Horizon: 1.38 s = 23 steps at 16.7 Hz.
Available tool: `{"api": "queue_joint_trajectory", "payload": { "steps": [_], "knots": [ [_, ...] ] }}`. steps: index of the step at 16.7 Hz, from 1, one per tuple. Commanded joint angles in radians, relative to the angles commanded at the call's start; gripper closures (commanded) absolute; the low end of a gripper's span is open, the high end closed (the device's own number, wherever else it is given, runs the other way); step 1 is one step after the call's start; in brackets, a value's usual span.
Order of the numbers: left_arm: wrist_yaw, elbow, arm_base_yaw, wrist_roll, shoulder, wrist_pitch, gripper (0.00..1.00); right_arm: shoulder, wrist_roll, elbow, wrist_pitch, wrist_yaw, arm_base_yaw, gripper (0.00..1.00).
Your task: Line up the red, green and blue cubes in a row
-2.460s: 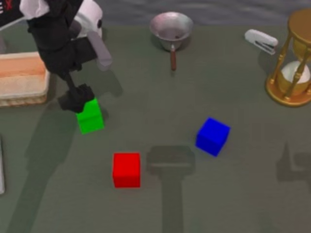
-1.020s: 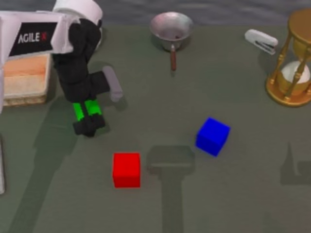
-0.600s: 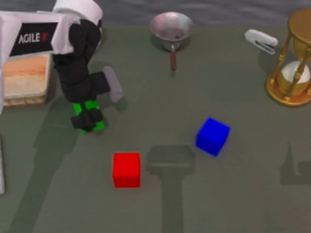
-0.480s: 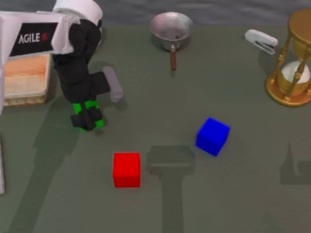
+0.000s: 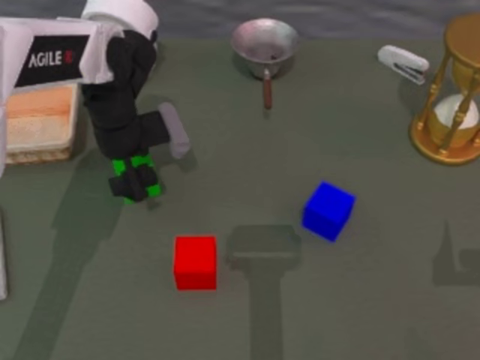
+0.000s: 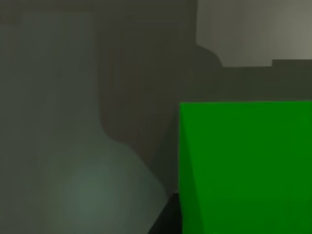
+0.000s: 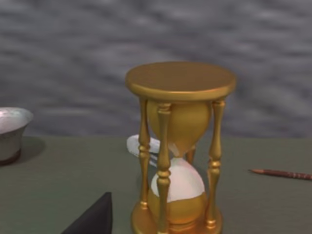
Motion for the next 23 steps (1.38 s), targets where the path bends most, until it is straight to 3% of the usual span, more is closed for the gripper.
{"api": "queue_joint_trajectory", "payload": {
  "steps": [6,13,19,23],
  "knots": [
    [0.0,0.002,0.001,0.002,-0.003,-0.004,1.0,0.0,0.0,0.0,0.0,0.0,0.0,0.0],
    [-0.001,0.127,0.018,0.0,-0.076,-0.208,1.0,0.0,0.0,0.0,0.0,0.0,0.0,0.0],
    [-0.001,0.138,0.012,0.001,-0.084,-0.223,1.0,0.0,0.0,0.0,0.0,0.0,0.0,0.0],
    [0.0,0.112,-0.096,-0.026,-0.112,-0.224,1.0,0.0,0.0,0.0,0.0,0.0,0.0,0.0]
  ]
}}
